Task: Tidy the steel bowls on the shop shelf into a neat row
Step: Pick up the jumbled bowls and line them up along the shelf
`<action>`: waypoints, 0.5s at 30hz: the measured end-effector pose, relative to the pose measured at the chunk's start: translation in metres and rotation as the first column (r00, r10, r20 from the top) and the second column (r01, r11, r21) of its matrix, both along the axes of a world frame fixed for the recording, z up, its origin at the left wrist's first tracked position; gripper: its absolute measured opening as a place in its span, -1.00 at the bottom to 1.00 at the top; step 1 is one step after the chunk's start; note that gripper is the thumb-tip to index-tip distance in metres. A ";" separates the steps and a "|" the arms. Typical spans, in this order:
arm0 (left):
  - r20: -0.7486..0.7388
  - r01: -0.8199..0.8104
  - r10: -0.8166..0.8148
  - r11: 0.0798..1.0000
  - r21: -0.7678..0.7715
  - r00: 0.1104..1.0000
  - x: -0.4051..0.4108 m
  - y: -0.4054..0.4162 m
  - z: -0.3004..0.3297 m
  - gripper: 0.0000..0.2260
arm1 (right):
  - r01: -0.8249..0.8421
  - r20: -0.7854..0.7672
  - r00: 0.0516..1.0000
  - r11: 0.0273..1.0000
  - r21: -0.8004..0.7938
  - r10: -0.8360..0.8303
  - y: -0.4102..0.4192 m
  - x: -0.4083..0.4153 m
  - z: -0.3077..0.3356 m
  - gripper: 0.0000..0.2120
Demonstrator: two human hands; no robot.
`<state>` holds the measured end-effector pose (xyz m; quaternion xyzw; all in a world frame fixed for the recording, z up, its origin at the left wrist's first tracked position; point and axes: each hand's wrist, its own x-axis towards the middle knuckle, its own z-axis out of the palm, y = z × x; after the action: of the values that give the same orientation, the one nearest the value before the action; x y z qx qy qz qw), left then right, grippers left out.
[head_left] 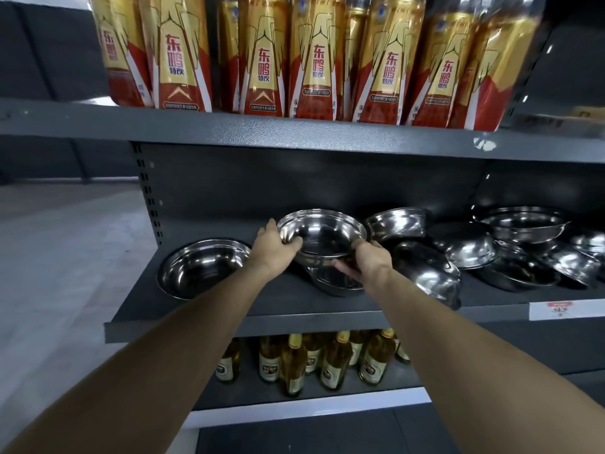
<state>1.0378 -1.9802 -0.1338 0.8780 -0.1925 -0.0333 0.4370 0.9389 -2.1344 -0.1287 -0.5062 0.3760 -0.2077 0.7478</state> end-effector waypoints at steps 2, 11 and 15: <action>0.031 0.023 -0.026 0.996 0.083 0.999 0.001 0.004 0.001 -0.27 | 0.009 -0.017 1.000 1.000 0.009 -0.009 -0.002 -0.001 -0.001 -0.88; 0.299 -0.154 -0.053 0.764 0.626 0.953 0.032 0.071 0.013 -0.45 | -0.006 -0.034 0.999 1.000 0.012 0.006 -0.003 0.002 -0.003 -0.74; 0.304 -0.208 -0.019 0.689 0.694 0.952 0.044 0.107 0.012 -0.45 | -0.027 -0.014 1.000 1.000 -0.015 0.026 0.013 0.013 -0.001 -0.75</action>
<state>1.0819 -1.8732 -0.1217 0.9824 -0.1795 0.0449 0.0269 0.9519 -2.1219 -0.1300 -0.5183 0.3730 -0.1970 0.7439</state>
